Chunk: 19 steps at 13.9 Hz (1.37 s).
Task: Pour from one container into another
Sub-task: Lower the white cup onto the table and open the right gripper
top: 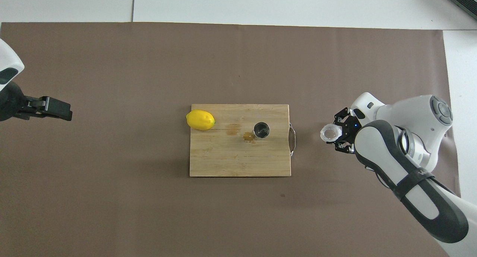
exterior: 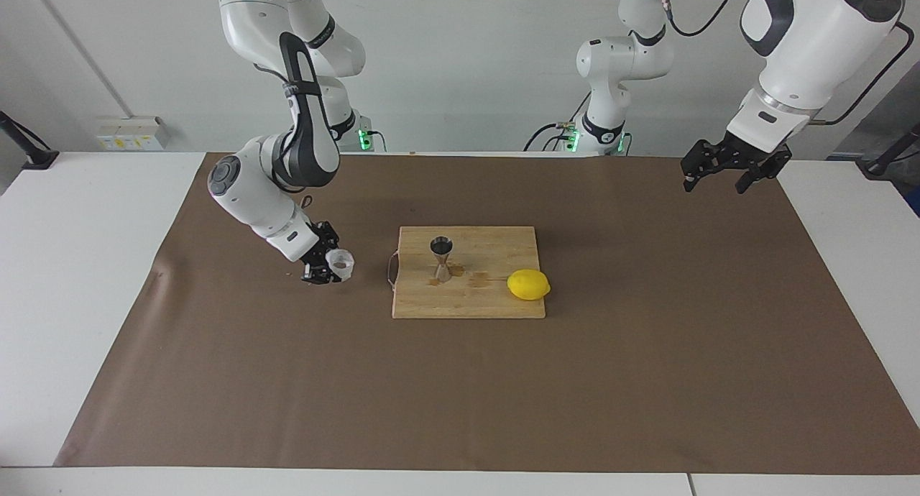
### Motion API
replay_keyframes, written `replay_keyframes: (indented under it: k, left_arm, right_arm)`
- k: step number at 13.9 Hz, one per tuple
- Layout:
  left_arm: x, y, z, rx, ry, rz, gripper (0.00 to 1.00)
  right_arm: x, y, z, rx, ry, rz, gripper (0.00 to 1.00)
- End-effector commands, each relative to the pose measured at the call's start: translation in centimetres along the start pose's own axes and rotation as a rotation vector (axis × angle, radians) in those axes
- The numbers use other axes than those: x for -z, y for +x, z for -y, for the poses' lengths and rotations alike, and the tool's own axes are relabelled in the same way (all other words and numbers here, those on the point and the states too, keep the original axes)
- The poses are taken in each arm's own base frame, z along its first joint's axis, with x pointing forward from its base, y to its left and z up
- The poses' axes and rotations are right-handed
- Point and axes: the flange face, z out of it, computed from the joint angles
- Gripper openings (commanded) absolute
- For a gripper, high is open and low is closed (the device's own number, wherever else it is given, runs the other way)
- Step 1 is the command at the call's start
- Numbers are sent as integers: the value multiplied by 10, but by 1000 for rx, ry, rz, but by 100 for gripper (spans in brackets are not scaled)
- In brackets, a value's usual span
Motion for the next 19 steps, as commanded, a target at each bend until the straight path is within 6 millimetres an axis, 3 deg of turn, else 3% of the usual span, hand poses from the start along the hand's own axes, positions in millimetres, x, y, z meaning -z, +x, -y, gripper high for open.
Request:
replay_keyframes:
  k: [1,3,6,9,10,11,16,19]
  left_arm:
    - [2,-6,2,4,-5,6,100]
    - [3,-6,2,3,-5,5,100]
    - [2,-6,2,4,-5,8,100]
    - [3,-7,2,3,-5,6,100]
    - [3,-6,2,3,-5,5,100]
    - [4,-7,2,3,-5,5,100]
    - [4,-7,2,3,-5,3,100]
    - [3,-7,2,3,-5,5,100]
  right_arm:
    - [-2,-8,0,13,-14,-22,44]
    - [-3,-6,-1,36,-15,-22,70]
    - [-2,-6,-2,41,-16,-22,75]
    - [12,6,-6,51,-34,-24,76]
    - [20,9,-5,48,-43,-25,83]
    - [27,11,-4,20,-45,-27,100]
    - [68,28,9,-144,-27,-3,100]
    - [113,43,8,-347,-54,110,100]
